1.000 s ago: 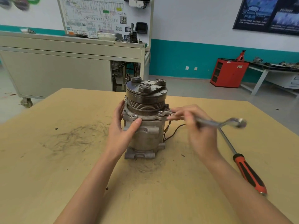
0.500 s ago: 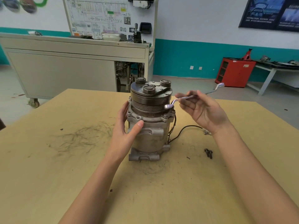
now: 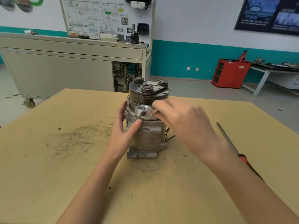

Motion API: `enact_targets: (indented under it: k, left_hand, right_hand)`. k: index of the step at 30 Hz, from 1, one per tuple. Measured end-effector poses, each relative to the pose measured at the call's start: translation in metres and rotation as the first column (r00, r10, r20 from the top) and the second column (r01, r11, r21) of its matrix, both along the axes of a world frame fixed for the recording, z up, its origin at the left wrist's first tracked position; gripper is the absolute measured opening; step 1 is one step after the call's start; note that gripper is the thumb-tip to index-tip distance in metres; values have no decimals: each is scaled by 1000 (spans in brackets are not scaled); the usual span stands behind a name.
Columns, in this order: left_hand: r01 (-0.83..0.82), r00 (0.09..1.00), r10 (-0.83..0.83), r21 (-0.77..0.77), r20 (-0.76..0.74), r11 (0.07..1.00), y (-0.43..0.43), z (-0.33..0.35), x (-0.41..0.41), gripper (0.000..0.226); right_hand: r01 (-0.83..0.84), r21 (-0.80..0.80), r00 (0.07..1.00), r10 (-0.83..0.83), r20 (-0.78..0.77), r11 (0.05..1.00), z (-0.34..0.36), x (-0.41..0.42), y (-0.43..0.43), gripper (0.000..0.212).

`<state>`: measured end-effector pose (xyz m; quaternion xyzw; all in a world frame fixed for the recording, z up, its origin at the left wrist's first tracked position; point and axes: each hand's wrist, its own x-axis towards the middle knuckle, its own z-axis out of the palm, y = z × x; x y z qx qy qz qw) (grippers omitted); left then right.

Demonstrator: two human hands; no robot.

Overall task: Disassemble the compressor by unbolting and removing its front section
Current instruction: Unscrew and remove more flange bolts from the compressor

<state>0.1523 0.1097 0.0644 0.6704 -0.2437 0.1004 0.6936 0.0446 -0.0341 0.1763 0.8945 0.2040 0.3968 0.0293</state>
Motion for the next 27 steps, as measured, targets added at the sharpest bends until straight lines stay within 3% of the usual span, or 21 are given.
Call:
enact_targets:
  k: [4, 10, 14, 16, 17, 18, 19, 21, 24, 27]
  left_hand:
    - [30, 1000, -30, -13, -4, 999, -1, 3, -1, 86]
    - [38, 999, -37, -83, 20, 996, -5, 1, 1, 77]
    - [-8, 999, 10, -48, 35, 999, -4, 1, 2, 68]
    - [-3, 1000, 3, -11, 26, 1000, -2, 0, 0, 73]
    - [-4, 1000, 4, 1, 19, 1000, -1, 0, -1, 76]
    - [-8, 1000, 7, 9, 14, 1000, 0, 0, -1, 79]
    - [-14, 1000, 14, 16, 14, 1000, 0, 1, -2, 79]
    - [-28, 999, 27, 26, 17, 999, -1, 3, -3, 77]
    - [-34, 999, 34, 30, 10, 999, -2, 4, -3, 73]
    - [-35, 999, 34, 39, 10, 999, -2, 4, -4, 73]
  right_hand:
    - [101, -80, 989, -92, 113, 992, -18, 2, 13, 9]
    - [145, -95, 947, -110, 302, 985, -36, 14, 23, 6]
    - [-32, -34, 958, 40, 284, 999, -38, 13, 6, 22]
    - [-221, 107, 958, 195, 211, 969, -41, 11, -14, 24]
    - [-314, 282, 948, 285, 140, 907, -43, 10, -25, 23]
    - [-364, 508, 920, 386, 66, 781, -43, 9, -36, 22]
    - [-356, 710, 873, 487, 20, 608, -43, 10, -45, 21]
    - [-245, 934, 772, 635, 26, 260, -41, 19, -60, 24]
    - [-12, 997, 655, 752, 69, -81, -32, 43, -73, 36]
    - [218, 939, 585, 806, 92, -265, -33, 66, -77, 31]
